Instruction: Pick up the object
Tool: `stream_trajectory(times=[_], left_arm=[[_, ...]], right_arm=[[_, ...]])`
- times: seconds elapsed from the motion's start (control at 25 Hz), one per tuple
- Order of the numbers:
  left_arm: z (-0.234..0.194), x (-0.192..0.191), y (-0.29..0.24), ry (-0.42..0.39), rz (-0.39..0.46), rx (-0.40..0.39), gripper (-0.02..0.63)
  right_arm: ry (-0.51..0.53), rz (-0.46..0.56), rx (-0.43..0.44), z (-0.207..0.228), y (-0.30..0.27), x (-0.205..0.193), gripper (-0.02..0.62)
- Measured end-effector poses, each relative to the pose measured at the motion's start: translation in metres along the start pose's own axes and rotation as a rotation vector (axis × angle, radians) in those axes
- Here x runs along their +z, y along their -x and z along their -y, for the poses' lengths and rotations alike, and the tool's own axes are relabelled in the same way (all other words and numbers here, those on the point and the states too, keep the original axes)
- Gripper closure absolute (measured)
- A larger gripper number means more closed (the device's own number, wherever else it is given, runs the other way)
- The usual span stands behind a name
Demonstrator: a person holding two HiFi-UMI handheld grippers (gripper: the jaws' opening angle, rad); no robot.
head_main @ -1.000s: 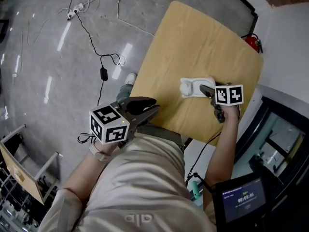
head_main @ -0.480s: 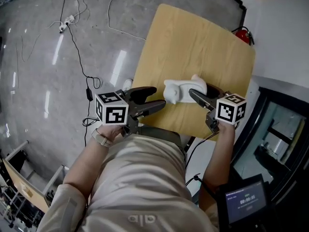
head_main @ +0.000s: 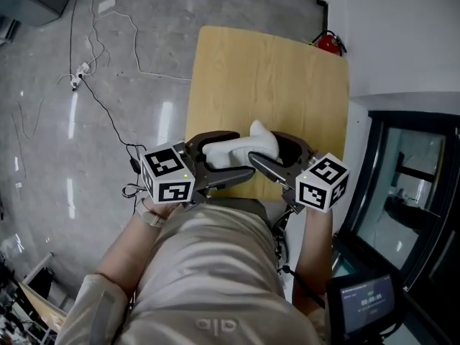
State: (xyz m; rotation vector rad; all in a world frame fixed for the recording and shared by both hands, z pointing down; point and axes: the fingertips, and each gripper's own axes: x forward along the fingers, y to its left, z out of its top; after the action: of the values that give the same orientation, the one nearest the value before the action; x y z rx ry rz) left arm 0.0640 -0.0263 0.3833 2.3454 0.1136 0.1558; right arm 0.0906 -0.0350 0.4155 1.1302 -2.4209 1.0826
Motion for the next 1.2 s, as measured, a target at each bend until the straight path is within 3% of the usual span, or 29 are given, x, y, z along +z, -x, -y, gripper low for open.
stream_trajectory(times=[0.2,0.28,0.36,0.48,0.68,0.8,0.92,1.04,1.12,1.2], left_arm=[[0.014,0.003,0.008,-0.255,-0.145,0.043,0.252],[0.021,0.009,0.014,-0.326,-0.147,0.042,0.252],[0.026,0.02,0.02,-0.332,-0.105,0.028,0.252],[0.028,0.035,0.026,-0.27,-0.035,-0.009,0.252],[-0.001,0.062,0.031,0.071,0.123,-0.057,0.252],[-0.021,0.066,0.033,0.094,0.119,0.008,0.252],[-0.032,0.065,0.033,-0.008,0.049,0.092,0.252],[-0.03,0.067,0.034,-0.133,-0.003,0.126,0.252],[-0.029,0.069,0.036,-0.19,-0.035,0.15,0.252],[-0.028,0.067,0.036,-0.239,-0.079,0.175,0.252]], right_arm=[[0.04,0.068,-0.03,-0.015,0.0,0.009,0.308],[0.075,0.11,-0.043,-0.024,0.001,0.017,0.308],[0.114,0.159,-0.057,-0.031,0.005,0.03,0.308],[0.152,0.196,-0.079,-0.036,0.009,0.046,0.308],[0.266,0.223,-0.191,-0.033,0.02,0.062,0.307],[0.509,0.152,-0.359,-0.032,0.025,0.07,0.307],[0.903,-0.016,-0.607,-0.032,0.024,0.077,0.307],[1.307,-0.118,-0.836,-0.037,0.016,0.094,0.307],[1.48,-0.13,-0.889,-0.046,0.007,0.105,0.307],[1.585,-0.125,-0.881,-0.056,-0.002,0.113,0.307]])
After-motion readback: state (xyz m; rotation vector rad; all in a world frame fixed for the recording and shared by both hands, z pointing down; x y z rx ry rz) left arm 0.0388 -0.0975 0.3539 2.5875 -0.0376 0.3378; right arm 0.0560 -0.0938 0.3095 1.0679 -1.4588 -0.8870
